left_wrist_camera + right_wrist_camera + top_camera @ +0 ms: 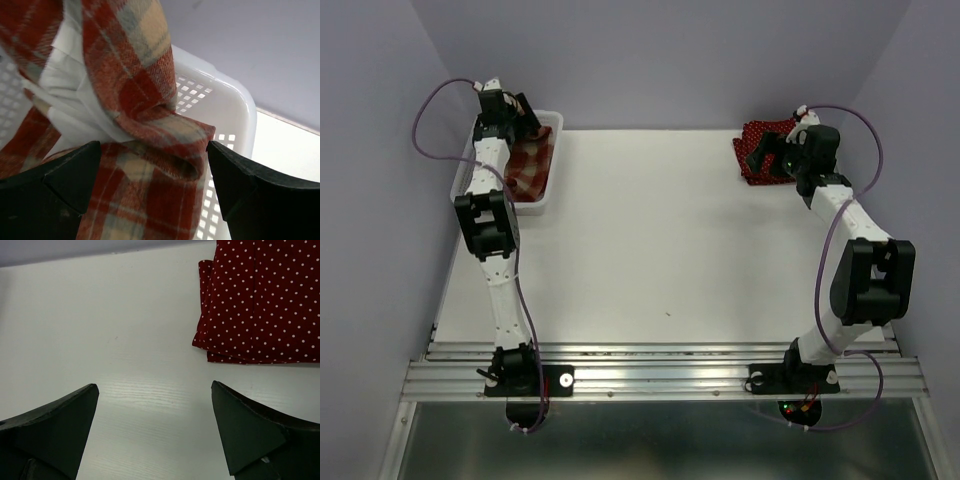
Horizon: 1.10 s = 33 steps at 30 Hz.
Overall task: Fold and stack the skirts
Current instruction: Grab the skirt from the pile, then move the skirt to the center of the board
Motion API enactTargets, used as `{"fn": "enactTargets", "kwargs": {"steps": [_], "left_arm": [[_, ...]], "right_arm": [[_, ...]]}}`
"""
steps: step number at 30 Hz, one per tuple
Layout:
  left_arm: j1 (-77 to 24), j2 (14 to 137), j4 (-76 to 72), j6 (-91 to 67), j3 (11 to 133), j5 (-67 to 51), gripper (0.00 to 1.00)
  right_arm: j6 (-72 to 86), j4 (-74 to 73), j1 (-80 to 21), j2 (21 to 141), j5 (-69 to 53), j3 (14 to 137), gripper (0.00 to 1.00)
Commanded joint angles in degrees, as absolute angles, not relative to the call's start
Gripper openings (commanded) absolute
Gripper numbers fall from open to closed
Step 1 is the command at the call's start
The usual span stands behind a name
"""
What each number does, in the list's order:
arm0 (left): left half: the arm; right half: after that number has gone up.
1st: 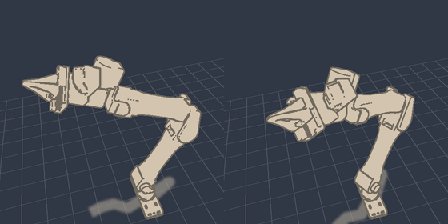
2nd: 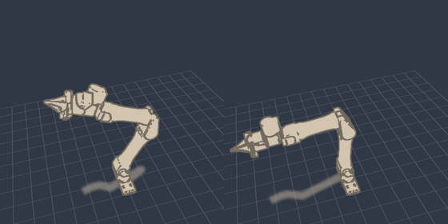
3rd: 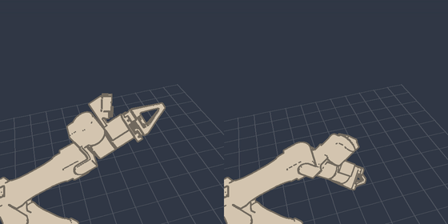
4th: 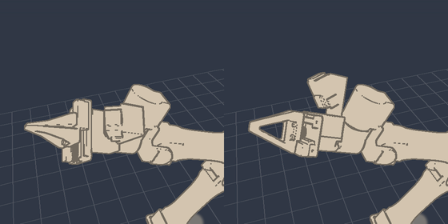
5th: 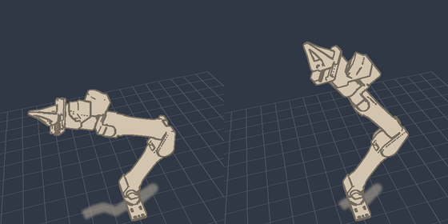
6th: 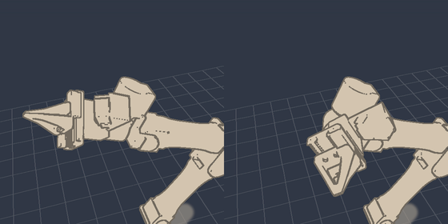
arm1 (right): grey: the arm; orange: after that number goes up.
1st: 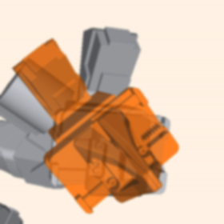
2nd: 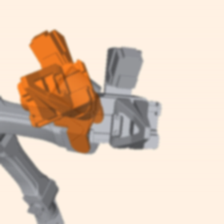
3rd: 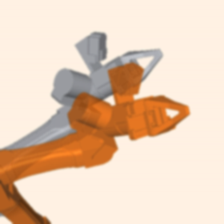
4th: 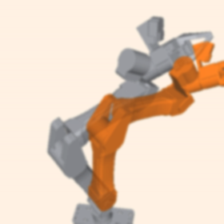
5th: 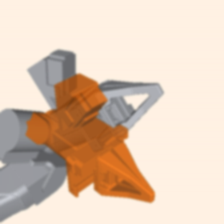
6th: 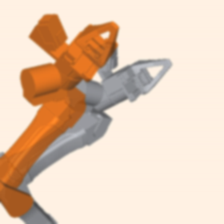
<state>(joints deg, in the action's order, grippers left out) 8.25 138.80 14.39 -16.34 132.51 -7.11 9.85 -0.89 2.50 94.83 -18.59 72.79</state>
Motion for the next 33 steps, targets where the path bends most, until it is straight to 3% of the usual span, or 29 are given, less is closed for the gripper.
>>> {"fn": "enactTargets", "kwargs": {"steps": [1,4,5,6,8,11,21,29,33], "left_arm": [[8.3,141.9,8.5,-17.5,137.8,-10.8,0.99],[8.5,145.5,4.0,-19.9,137.9,-10.9,0.99],[8.7,146.6,3.5,-21.4,138.8,-12.0,0.9],[8.8,148.0,3.1,-22.2,140.3,-13.1,0.69],[9.1,147.7,2.4,-24.6,141.2,-14.9,0.0],[9.3,143.5,0.7,-24.2,139.4,-15.1,0.0],[9.4,107.4,-8.2,-26.0,125.1,-7.2,0.0],[7.3,88.7,-23.2,-36.0,115.4,-26.2,0.0],[-2.3,85.1,-23.9,-33.0,118.6,-30.1,0.0]], "right_arm": [[8.4,-2.7,1.9,94.7,-18.4,76.1,1.0],[8.2,-3.9,1.4,95.3,-19.0,76.6,1.0],[7.9,-4.5,1.4,95.4,-19.1,76.9,1.0],[7.8,-4.8,1.4,95.4,-19.1,77.0,1.0],[7.5,-5.5,1.4,95.3,-19.0,77.0,1.0],[7.2,-6.2,1.4,94.7,-18.9,76.7,1.0],[10.5,-4.1,0.9,86.0,-19.2,69.8,1.0],[22.8,7.8,0.9,70.2,-16.8,56.2,1.0],[24.2,8.7,0.9,64.1,-14.6,52.1,1.0]]}}
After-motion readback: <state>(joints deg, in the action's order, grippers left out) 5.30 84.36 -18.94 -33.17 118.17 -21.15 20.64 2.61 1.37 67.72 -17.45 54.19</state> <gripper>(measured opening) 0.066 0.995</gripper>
